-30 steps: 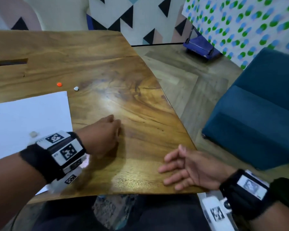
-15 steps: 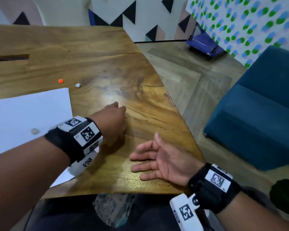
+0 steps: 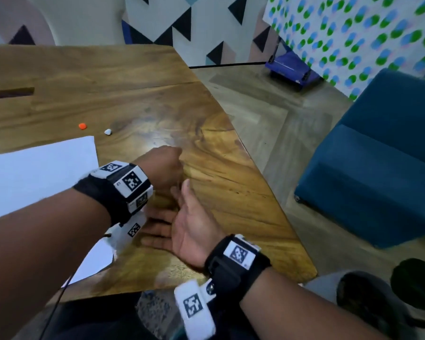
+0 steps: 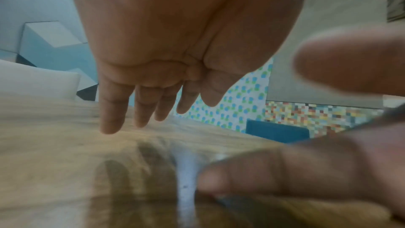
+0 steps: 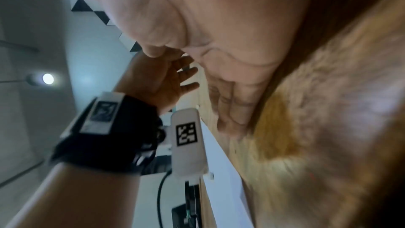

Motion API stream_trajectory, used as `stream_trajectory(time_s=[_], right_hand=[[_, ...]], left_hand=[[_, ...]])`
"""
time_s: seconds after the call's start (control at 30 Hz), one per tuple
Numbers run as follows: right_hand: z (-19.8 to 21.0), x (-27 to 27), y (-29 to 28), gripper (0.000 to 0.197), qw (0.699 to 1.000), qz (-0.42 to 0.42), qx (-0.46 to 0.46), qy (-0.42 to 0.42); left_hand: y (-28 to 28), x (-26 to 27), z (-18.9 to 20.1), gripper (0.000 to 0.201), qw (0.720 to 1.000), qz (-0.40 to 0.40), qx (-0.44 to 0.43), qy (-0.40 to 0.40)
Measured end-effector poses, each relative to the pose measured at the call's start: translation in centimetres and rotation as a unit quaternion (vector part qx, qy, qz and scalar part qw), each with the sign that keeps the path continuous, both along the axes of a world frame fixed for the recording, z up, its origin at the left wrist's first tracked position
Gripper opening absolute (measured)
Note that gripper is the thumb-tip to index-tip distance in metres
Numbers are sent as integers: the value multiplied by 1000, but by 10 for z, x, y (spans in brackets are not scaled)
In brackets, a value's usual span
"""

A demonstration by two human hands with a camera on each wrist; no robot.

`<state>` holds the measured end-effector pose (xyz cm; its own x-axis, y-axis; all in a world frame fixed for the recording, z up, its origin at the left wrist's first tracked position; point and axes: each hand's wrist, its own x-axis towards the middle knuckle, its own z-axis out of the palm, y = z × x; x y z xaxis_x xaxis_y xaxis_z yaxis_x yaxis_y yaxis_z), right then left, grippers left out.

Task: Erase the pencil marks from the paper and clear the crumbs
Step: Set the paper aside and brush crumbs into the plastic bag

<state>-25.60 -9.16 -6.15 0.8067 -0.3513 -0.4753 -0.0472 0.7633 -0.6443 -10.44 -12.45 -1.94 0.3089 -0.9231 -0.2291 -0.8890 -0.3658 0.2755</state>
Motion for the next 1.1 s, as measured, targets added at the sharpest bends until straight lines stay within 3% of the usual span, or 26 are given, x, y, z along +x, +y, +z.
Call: stream_trajectory(time_s=[0.17, 0.27, 0.37, 0.47, 0.57, 0.7, 0.8, 0.97, 1.1], right_hand=[[12, -14, -64, 77, 981, -178, -71, 34], [25, -41, -89, 72, 963, -251, -94, 22], [18, -61, -76, 68, 972, -224, -73, 5], [4, -76, -51, 73, 985, -159, -56, 26], [3, -88, -60, 71, 977, -194, -79, 36], [15, -99, -75, 71, 972, -216, -89, 33], [14, -108, -67, 75, 987, -144, -48, 44], [7, -115, -74, 77, 992, -98, -29, 68], [7, -116, -86, 73, 990, -117, -38, 63]], left_hand=[[13, 10, -4, 15, 1000, 10, 22, -1], [21, 10, -17, 32, 999, 6, 36, 0], [22, 6, -28, 34, 999, 27, 24, 0], [13, -5, -30, 50, 997, 17, 68, -15], [6, -25, -31, 64, 994, -15, 107, -29], [-6, -53, -21, 40, 987, -131, 78, 56], [-29, -61, -8, 35, 989, -130, 15, 66], [-72, -55, -16, 45, 994, -103, 8, -24], [-77, -64, -30, 48, 985, -155, 33, -61]])
